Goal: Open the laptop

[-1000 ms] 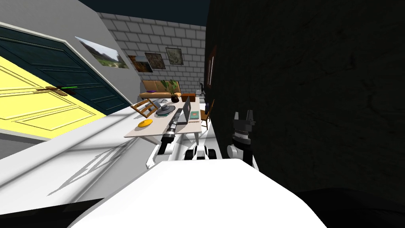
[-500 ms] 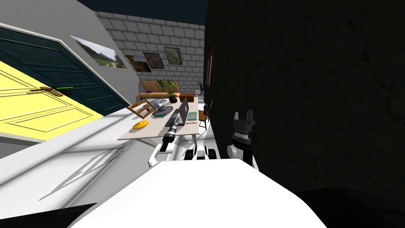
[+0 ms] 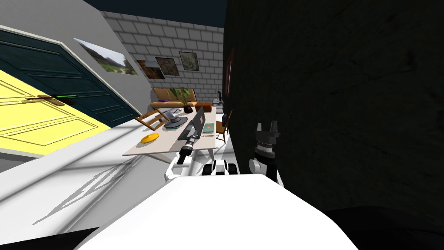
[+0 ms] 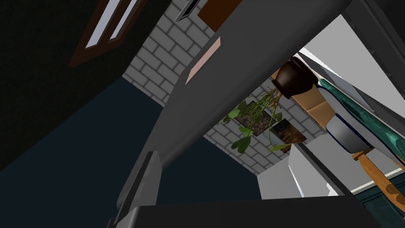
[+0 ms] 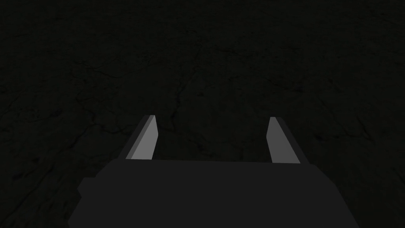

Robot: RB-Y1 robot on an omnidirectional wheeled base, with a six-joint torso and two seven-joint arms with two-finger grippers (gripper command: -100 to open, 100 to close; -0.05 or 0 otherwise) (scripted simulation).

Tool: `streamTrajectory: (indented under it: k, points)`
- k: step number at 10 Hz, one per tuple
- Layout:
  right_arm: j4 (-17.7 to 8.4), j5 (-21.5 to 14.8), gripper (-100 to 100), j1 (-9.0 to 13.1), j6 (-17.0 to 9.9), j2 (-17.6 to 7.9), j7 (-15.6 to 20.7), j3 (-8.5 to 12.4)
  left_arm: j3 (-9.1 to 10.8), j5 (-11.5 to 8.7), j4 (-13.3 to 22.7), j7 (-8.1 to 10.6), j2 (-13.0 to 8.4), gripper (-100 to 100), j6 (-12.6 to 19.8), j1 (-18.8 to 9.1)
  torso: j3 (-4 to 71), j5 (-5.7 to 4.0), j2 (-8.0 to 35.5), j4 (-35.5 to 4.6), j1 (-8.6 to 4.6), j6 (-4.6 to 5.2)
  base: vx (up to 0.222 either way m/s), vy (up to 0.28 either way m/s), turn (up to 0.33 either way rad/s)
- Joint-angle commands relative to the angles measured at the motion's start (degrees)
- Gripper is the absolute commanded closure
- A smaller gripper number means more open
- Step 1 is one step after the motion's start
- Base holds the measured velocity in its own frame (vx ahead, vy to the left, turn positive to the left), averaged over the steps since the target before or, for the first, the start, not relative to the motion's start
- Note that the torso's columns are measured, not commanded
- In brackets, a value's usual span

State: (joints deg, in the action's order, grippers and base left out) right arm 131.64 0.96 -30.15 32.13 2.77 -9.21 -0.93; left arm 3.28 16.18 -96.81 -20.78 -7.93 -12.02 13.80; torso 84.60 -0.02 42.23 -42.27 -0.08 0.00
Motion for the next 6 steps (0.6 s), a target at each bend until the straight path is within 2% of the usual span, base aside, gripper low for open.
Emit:
streamTrajectory:
  k: [1,3,6]
  points:
    - [0.0,0.0,0,0.0,0.0,0.0,0.0,0.0,0.56,0.8,3.4,-0.97,-0.2,-100,0.8,-1.1,0.0,0.0,0.0,0.0,0.0,-0.01,0.055,-0.077,-0.002]
    - [0.0,0.0,0,0.0,0.0,0.0,0.0,0.0,0.95,1.5,5.9,-1.64,-0.6,-100,1.8,-2.2,0.0,0.04,0.1,0.0,0.14,-0.01,0.043,-0.059,-0.007]
    - [0.0,0.0,0,0.0,0.0,0.0,0.0,0.0,1.0,1.5,6.1,-1.65,-0.7,-100,1.8,-2.3,-0.1,0.04,0.1,0.0,0.18,-0.01,0.013,-0.025,0.0]
